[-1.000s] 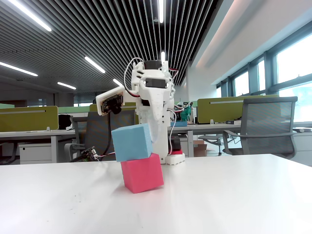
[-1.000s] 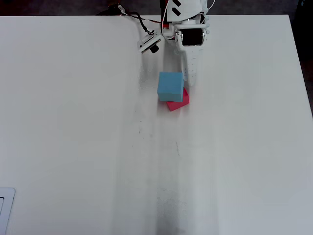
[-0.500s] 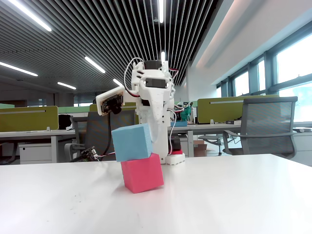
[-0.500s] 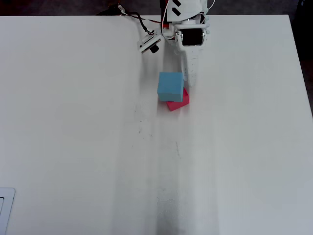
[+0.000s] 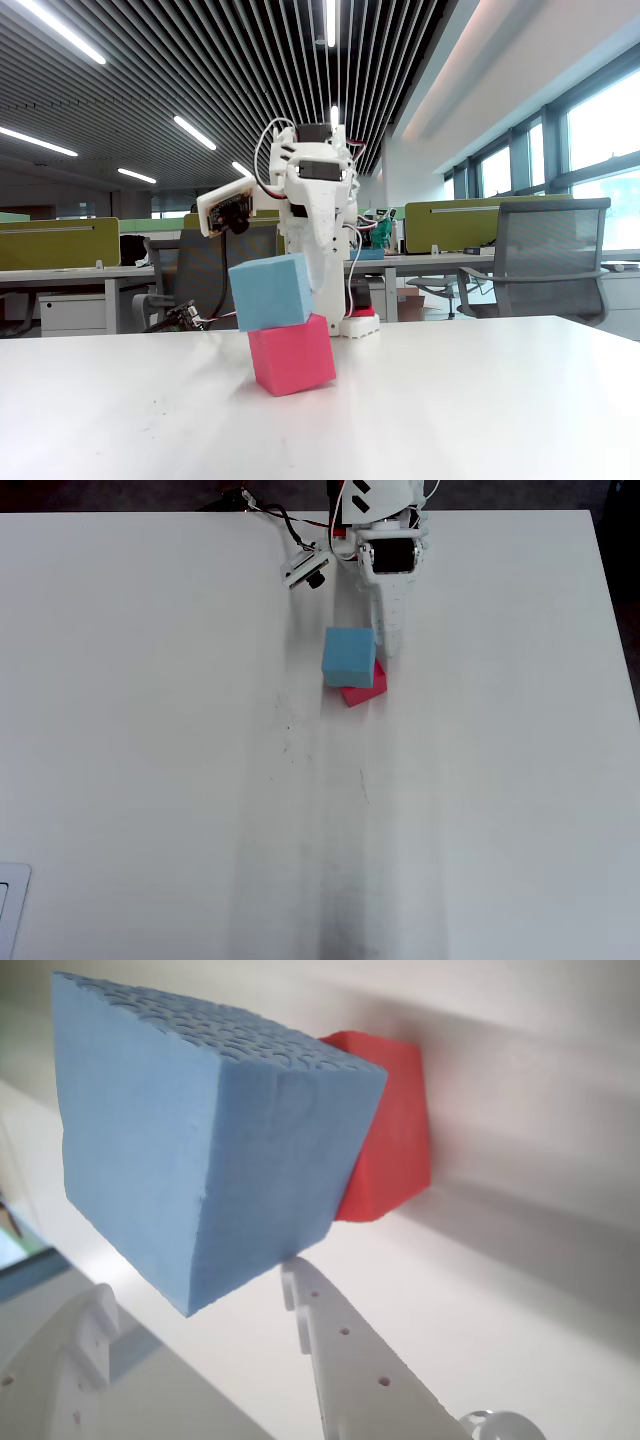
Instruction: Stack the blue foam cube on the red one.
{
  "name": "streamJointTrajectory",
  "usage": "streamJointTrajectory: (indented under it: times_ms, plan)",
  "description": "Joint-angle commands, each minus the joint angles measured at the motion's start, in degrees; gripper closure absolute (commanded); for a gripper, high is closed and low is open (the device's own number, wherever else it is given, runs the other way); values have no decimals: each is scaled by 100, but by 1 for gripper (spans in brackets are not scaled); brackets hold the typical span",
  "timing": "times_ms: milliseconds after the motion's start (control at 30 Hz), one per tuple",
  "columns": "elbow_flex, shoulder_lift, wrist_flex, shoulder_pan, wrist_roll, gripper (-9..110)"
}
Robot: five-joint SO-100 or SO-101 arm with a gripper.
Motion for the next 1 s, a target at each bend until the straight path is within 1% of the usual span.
streamJointTrajectory:
  times_ms: [0,967]
  plan:
    - [-26,26,-97,9,9,79]
    - [9,26,-202,9,18,79]
